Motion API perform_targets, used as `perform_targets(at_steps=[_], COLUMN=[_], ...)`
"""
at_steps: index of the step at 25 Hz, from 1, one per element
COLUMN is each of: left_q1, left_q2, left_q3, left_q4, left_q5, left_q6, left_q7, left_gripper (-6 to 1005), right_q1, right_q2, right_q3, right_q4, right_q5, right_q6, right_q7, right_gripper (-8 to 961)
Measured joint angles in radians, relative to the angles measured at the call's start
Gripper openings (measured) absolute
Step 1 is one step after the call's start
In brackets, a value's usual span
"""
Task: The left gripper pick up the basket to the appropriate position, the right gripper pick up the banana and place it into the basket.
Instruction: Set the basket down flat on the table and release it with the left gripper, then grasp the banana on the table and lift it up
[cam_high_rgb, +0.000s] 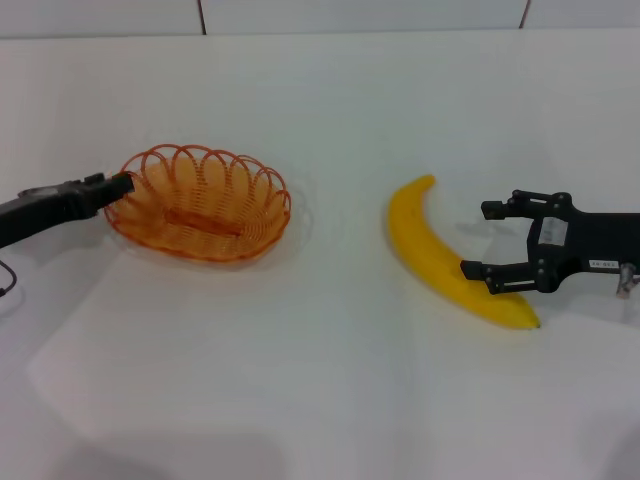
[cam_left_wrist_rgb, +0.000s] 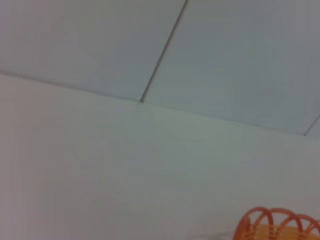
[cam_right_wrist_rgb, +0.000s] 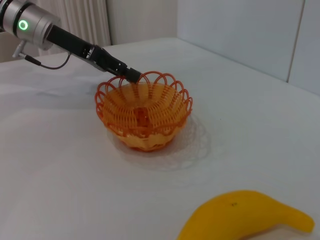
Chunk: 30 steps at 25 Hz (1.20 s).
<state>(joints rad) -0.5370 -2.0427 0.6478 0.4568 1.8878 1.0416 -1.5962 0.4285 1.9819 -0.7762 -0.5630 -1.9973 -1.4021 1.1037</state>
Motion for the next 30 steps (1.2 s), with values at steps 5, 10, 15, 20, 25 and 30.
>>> perform_targets(at_steps=[5, 10, 15, 20, 25, 30], left_q1=[0.018, 0.042, 0.085, 0.177, 0.236, 0.285], left_q2=[0.0, 0.002, 0.002, -0.001, -0.002, 0.002], left_q3=[0.004, 0.006, 0.058, 0.182, 0.197, 0.193], left_q4=[0.003, 0.056, 0.123, 0.23, 0.263, 0.272], left_q5=[-0.055, -0.074, -0.058, -0.058, -0.072, -0.145], left_q6=[0.013, 0.047, 0.052, 0.044, 0.054, 0.136], left_q7=[0.054, 0.114, 0.162, 0.187, 0.218, 0.309], left_gripper=[503, 607, 601, 596, 593, 591], right_q1=[0.0, -0.001, 0.001, -0.003, -0.017, -0.021], right_q2=[0.0, 0.0, 0.007, 0.03, 0.054, 0.055], right_q3=[0.0, 0.002, 0.004, 0.005, 0.0, -0.016], right_q4=[0.0, 0.0, -0.016, -0.07, -0.131, -0.179], right_q5=[0.0, 0.001, 0.007, 0.01, 0.011, 0.012], right_q6=[0.0, 0.0, -0.009, -0.012, -0.043, -0.086], right_q7=[0.0, 0.001, 0.033, 0.082, 0.106, 0.144], right_gripper=[786, 784, 781, 779, 776, 774])
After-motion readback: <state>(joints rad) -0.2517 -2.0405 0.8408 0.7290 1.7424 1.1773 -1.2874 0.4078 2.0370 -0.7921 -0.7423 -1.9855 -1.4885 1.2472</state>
